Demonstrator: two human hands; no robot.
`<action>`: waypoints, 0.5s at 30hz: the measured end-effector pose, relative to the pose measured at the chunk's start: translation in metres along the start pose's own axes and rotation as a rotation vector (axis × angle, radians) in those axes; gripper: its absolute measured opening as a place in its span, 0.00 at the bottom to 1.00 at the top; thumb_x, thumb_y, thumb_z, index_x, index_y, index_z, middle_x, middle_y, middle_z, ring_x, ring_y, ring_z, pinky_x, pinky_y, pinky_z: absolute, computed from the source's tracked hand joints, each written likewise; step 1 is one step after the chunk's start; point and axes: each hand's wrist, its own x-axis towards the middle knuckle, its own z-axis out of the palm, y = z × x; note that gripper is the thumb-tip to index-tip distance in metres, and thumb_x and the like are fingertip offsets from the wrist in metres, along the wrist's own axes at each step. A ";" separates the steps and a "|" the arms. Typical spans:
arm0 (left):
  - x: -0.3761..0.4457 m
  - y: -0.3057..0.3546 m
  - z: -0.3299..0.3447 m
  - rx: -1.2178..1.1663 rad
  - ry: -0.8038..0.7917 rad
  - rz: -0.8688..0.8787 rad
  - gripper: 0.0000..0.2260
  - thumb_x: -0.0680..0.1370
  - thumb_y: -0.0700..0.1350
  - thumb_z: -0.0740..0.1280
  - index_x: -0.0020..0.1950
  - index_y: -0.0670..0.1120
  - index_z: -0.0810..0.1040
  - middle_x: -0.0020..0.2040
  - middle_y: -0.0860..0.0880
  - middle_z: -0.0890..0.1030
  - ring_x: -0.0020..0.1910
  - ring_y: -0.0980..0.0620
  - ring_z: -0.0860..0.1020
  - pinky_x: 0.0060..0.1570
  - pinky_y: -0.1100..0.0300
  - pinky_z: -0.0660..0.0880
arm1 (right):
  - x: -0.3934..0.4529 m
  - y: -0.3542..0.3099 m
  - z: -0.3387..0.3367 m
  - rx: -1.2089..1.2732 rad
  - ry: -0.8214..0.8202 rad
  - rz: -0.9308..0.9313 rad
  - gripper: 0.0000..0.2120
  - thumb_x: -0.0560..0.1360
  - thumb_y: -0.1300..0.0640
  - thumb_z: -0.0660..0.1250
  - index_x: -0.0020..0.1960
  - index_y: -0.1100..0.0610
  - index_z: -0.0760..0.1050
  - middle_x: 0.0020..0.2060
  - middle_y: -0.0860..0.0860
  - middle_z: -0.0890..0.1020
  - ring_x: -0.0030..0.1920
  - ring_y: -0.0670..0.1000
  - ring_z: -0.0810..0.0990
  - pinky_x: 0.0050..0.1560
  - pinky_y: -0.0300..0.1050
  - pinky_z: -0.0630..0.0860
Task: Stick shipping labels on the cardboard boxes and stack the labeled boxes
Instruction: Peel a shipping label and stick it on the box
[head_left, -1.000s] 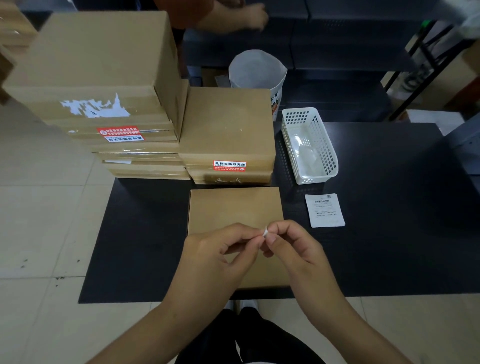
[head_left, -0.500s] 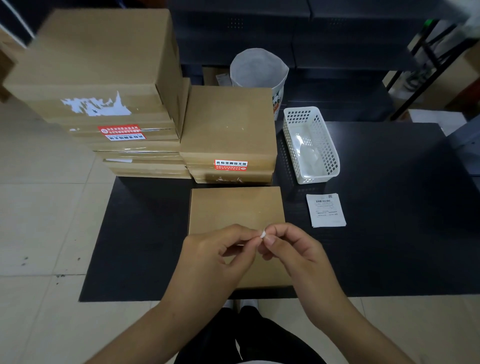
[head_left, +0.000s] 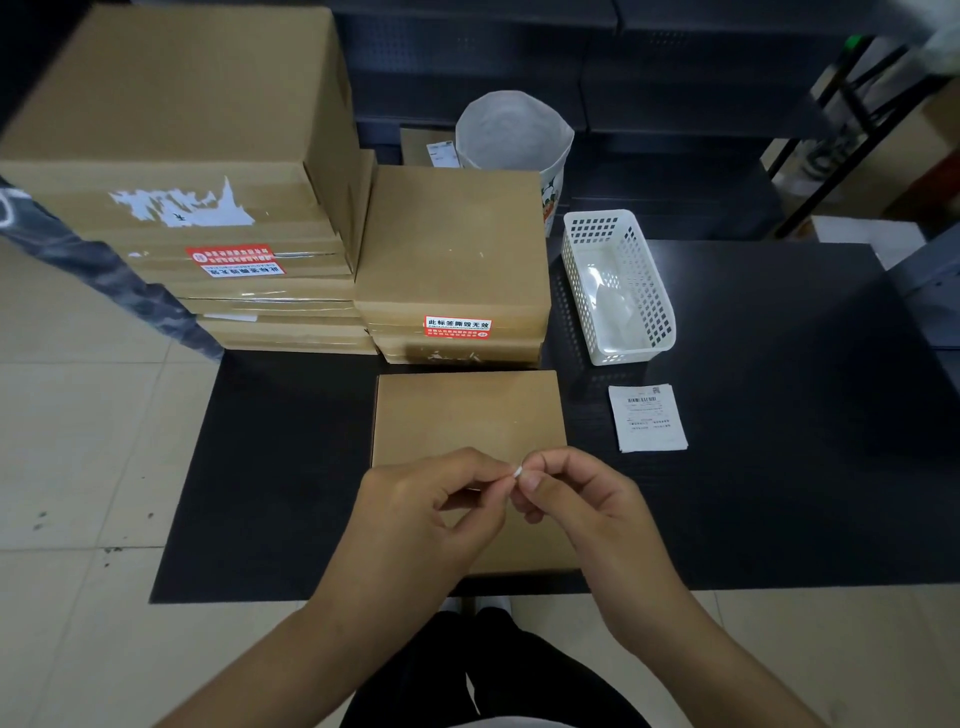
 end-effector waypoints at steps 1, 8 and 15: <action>0.000 0.000 0.000 0.010 -0.016 0.000 0.07 0.74 0.39 0.71 0.49 0.49 0.84 0.41 0.60 0.84 0.42 0.66 0.81 0.44 0.74 0.75 | 0.000 0.000 0.000 -0.019 0.005 -0.006 0.08 0.76 0.66 0.65 0.39 0.59 0.79 0.32 0.51 0.78 0.36 0.44 0.74 0.41 0.34 0.73; 0.003 -0.005 -0.005 -0.042 -0.072 -0.069 0.04 0.74 0.39 0.70 0.45 0.47 0.83 0.38 0.58 0.82 0.41 0.61 0.82 0.42 0.72 0.75 | 0.000 0.003 0.001 -0.269 -0.017 -0.136 0.11 0.75 0.63 0.68 0.37 0.52 0.78 0.33 0.44 0.78 0.37 0.41 0.74 0.41 0.32 0.70; 0.009 -0.011 -0.011 -0.007 -0.143 -0.032 0.02 0.74 0.40 0.71 0.44 0.45 0.84 0.37 0.56 0.83 0.39 0.61 0.82 0.43 0.72 0.77 | 0.001 0.004 0.000 -0.554 -0.031 -0.307 0.05 0.72 0.54 0.64 0.40 0.52 0.76 0.36 0.44 0.76 0.39 0.44 0.75 0.40 0.29 0.68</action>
